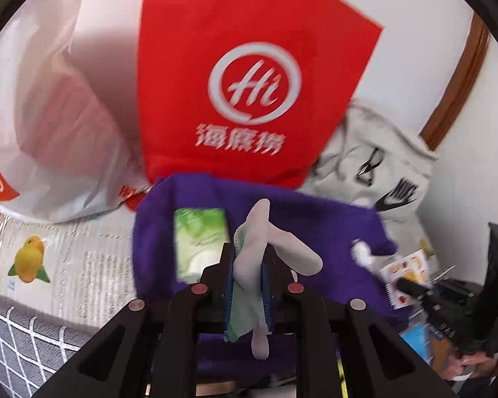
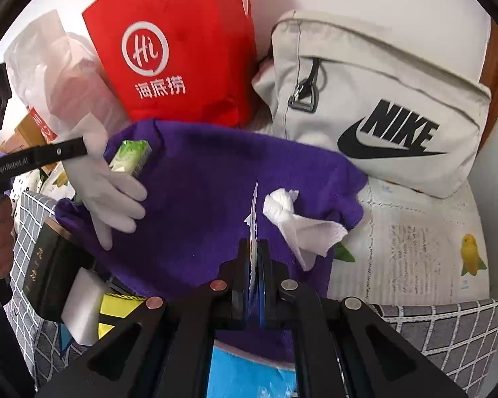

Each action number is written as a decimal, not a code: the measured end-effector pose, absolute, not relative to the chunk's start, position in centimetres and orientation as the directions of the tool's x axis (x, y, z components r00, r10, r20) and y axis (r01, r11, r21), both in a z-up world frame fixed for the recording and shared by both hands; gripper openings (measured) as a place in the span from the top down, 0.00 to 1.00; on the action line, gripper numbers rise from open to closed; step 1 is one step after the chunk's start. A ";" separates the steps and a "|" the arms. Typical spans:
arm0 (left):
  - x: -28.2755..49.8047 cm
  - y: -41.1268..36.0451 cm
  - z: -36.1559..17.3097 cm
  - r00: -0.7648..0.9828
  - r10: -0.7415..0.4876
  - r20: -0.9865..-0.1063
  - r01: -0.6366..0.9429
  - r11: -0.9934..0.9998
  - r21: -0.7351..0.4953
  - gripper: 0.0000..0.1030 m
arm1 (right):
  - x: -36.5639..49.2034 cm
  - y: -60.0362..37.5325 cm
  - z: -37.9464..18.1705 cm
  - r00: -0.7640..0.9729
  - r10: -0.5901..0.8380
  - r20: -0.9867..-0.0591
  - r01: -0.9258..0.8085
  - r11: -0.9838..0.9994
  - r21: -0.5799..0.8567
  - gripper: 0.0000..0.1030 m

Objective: Organize soft objects
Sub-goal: 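Carry the white glove and the printed packet over the purple towel with both grippers, then release the packet on the towel with the right gripper while the left gripper lowers the glove onto it, then pull both open grippers back from the purple towel, then grasp the white rectangular block with the left gripper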

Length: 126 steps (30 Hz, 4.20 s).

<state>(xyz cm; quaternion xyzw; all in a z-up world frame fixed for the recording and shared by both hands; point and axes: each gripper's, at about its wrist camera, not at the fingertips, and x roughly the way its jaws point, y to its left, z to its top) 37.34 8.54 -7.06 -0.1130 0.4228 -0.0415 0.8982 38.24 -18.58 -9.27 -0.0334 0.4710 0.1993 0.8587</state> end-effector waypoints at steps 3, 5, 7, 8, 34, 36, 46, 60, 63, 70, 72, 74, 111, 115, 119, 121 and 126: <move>37.6 9.3 -8.4 0.620 -0.134 -0.773 -0.052 0.976 -0.211 0.86 | 38.8 -18.3 -10.1 0.459 0.304 -0.835 -0.375 0.918 0.128 0.96; 37.6 9.7 -8.9 0.610 -0.123 -0.783 -0.056 0.979 -0.198 0.86 | 39.0 -18.2 -10.6 0.444 0.299 -0.845 -0.377 0.917 0.127 0.96; 37.7 10.0 -9.4 0.595 -0.117 -0.795 -0.071 0.978 -0.197 0.86 | 39.3 -18.2 -11.1 0.429 0.300 -0.852 -0.379 0.916 0.131 0.96; 37.8 10.1 -9.6 0.589 -0.113 -0.800 -0.078 0.978 -0.196 0.86 | 39.4 -18.3 -11.4 0.421 0.303 -0.855 -0.379 0.915 0.138 0.96; 38.0 10.1 -9.7 0.576 -0.063 -0.815 -0.101 0.984 -0.148 0.43 | 40.3 -17.8 -10.9 0.443 0.270 -0.855 -0.395 0.915 0.084 0.56; 37.7 10.2 -9.1 0.587 -0.061 -0.807 -0.099 0.984 -0.146 0.41 | 40.1 -18.3 -10.3 0.463 0.265 -0.846 -0.389 0.918 0.074 0.52; 34.8 10.5 -7.0 0.606 -0.038 -0.794 -0.122 0.983 -0.140 0.37 | 37.5 -20.1 -7.7 0.513 0.271 -0.814 -0.342 0.935 0.095 0.50; 26.1 6.7 -5.7 0.609 -0.085 -0.788 -0.037 0.990 -0.135 0.37 | 29.3 -20.3 -5.4 0.528 0.322 -0.786 -0.363 0.922 0.134 0.50; 24.2 5.5 -6.3 0.593 -0.107 -0.798 -0.012 0.990 -0.142 0.37 | 27.5 -20.4 -5.5 0.525 0.335 -0.783 -0.367 0.919 0.147 0.50; 21.4 2.6 -7.9 0.568 -0.145 -0.810 0.051 0.989 -0.141 0.37 | 25.1 -20.6 -6.0 0.516 0.365 -0.775 -0.384 0.907 0.172 0.50; 21.5 1.8 -8.4 0.559 -0.132 -0.819 0.059 0.991 -0.119 0.37 | 24.8 -20.7 -6.1 0.518 0.363 -0.775 -0.386 0.907 0.167 0.50; 21.8 1.1 -8.8 0.547 -0.108 -0.830 0.068 0.994 -0.085 0.37 | 24.4 -21.0 -6.1 0.521 0.364 -0.772 -0.389 0.906 0.165 0.50; 23.8 -0.4 -10.8 0.496 -0.032 -0.868 0.121 0.992 0.032 0.86 | 25.3 -23.1 -8.2 0.488 0.398 -0.777 -0.358 0.903 0.238 0.50; 23.1 -0.3 -10.8 0.490 -0.042 -0.871 0.125 0.992 0.023 0.86 | 24.9 -22.9 -8.0 0.489 0.400 -0.775 -0.368 0.900 0.233 0.50; 23.4 -1.0 -11.4 0.487 -0.023 -0.873 0.141 0.989 0.053 0.83 | 24.7 -22.6 -8.0 0.484 0.404 -0.776 -0.371 0.898 0.236 0.50; 23.7 -1.2 -11.5 0.483 -0.026 -0.875 0.142 0.989 0.049 0.83 | 24.7 -22.6 -8.0 0.482 0.405 -0.777 -0.374 0.897 0.235 0.50; 24.1 -1.8 -12.2 0.459 -0.055 -0.887 0.170 0.985 0.027 0.86 | 24.9 -22.9 -8.0 0.485 0.404 -0.776 -0.367 0.899 0.239 0.50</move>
